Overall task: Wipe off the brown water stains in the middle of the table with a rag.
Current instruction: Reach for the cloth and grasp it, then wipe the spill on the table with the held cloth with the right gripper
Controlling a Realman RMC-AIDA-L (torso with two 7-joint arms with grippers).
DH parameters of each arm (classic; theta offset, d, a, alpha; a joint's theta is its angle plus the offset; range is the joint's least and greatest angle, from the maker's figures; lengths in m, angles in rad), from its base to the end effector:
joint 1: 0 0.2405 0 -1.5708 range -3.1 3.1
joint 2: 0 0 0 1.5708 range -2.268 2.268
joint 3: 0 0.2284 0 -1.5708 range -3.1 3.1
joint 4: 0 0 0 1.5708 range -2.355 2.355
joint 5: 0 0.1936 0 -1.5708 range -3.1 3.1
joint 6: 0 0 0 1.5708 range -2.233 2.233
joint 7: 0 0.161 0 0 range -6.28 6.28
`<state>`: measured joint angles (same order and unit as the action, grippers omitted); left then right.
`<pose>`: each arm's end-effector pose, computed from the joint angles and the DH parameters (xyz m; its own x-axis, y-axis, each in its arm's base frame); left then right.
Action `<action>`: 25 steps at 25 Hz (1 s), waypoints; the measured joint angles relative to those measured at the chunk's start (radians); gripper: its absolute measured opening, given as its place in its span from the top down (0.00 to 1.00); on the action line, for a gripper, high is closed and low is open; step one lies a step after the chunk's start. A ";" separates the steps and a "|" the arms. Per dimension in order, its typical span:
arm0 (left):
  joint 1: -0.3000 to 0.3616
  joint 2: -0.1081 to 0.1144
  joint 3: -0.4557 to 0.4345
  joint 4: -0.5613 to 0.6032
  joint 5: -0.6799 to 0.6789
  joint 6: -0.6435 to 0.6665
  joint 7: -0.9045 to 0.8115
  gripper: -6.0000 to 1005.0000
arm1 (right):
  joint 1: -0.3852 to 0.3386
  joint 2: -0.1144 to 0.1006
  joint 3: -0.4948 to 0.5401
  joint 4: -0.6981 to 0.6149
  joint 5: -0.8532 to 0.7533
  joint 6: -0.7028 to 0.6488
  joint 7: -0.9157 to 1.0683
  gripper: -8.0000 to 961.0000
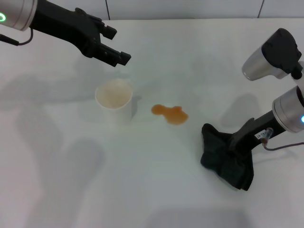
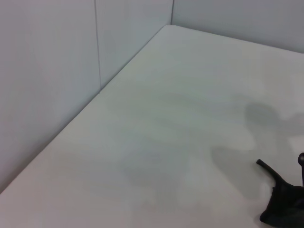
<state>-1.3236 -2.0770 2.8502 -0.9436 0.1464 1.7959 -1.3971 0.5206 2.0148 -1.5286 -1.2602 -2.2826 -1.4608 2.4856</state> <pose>-0.1304 0.3842 0.0488 0.9574 0.2753 0.0866 0.2874 -0.9371 -0.1983 0.1784 0.3031 -0.0310 0.7663 -0.6231 0.1567 -0.5877 -0.7783 -0.2212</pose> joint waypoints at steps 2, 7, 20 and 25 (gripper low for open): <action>0.000 0.000 0.000 0.010 0.001 -0.003 0.000 0.14 | 0.001 0.000 -0.002 -0.004 0.006 0.001 -0.008 0.90; 0.000 0.000 0.000 0.021 0.002 -0.012 -0.002 0.14 | 0.009 0.001 -0.009 -0.022 0.011 0.001 -0.015 0.90; 0.001 0.000 0.000 0.047 0.003 -0.021 0.003 0.14 | 0.081 0.004 -0.064 -0.007 0.048 0.096 -0.016 0.91; 0.000 0.000 0.000 0.061 0.003 -0.028 0.004 0.14 | 0.125 0.005 -0.140 0.005 0.043 0.162 -0.016 0.91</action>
<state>-1.3233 -2.0770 2.8501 -0.8831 0.1490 1.7679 -1.3932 0.6460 2.0202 -1.6690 -1.2548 -2.2400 -1.2992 2.4695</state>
